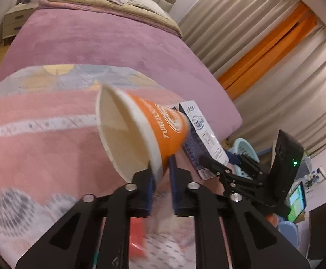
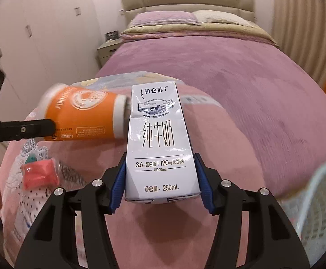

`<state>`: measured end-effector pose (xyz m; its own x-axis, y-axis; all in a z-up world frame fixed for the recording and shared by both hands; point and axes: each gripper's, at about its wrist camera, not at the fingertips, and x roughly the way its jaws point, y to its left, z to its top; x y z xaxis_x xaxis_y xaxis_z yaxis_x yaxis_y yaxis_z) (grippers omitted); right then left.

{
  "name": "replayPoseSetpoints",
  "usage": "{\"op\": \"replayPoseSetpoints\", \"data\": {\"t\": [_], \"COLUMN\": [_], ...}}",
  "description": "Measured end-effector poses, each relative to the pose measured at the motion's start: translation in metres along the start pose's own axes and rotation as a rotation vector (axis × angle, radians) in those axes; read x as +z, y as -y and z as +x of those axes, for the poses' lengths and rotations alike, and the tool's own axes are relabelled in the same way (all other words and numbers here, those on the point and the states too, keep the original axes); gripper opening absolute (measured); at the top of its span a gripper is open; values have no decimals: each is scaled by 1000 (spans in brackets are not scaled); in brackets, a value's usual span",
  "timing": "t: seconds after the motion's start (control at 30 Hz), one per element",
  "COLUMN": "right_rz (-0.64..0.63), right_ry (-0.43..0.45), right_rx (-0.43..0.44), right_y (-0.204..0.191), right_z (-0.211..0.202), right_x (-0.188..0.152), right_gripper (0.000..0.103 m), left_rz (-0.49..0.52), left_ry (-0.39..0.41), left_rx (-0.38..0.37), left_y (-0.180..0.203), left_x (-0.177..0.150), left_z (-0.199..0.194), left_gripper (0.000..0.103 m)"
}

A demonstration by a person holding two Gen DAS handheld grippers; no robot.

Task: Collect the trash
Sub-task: 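Grasp the orange paper cup with left tool while right tool grasps the white milk carton, then lift the orange cup and milk carton off the rug toward the basket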

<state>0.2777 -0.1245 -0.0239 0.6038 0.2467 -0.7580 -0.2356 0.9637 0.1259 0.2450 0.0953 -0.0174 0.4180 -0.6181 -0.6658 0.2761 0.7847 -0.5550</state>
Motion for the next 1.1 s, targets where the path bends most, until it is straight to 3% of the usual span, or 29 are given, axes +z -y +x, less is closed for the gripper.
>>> {"op": "replayPoseSetpoints", "data": {"t": [0.17,0.4,0.63,0.8,0.9,0.97,1.03,1.1], "right_rz": [71,185,219,181,177,177,172,173], "right_ry": [22,-1,-15,-3,-14,-20,-22,-23], "right_rx": [-46,-42,-25,-37,-28,-22,-23,-24], "right_y": [12,36,43,31,26,24,21,20], "right_z": [-42,-85,-111,-117,-118,-118,-118,-118], "right_x": [-29,-73,-106,-119,-129,-132,-136,-137], "right_gripper": [52,52,52,53,53,53,53,53], "left_rz": [63,115,68,41,38,46,54,63], "left_ry": [55,101,110,72,42,28,16,18], "left_rx": [67,74,65,75,85,83,76,60], "left_y": [44,100,119,124,120,116,111,104], "left_x": [-31,-84,-146,-185,-201,-207,-214,-220], "left_z": [-11,-14,-10,1,5,5,0,-9], "left_gripper": [1,1,1,2,11,24,44,47]}}
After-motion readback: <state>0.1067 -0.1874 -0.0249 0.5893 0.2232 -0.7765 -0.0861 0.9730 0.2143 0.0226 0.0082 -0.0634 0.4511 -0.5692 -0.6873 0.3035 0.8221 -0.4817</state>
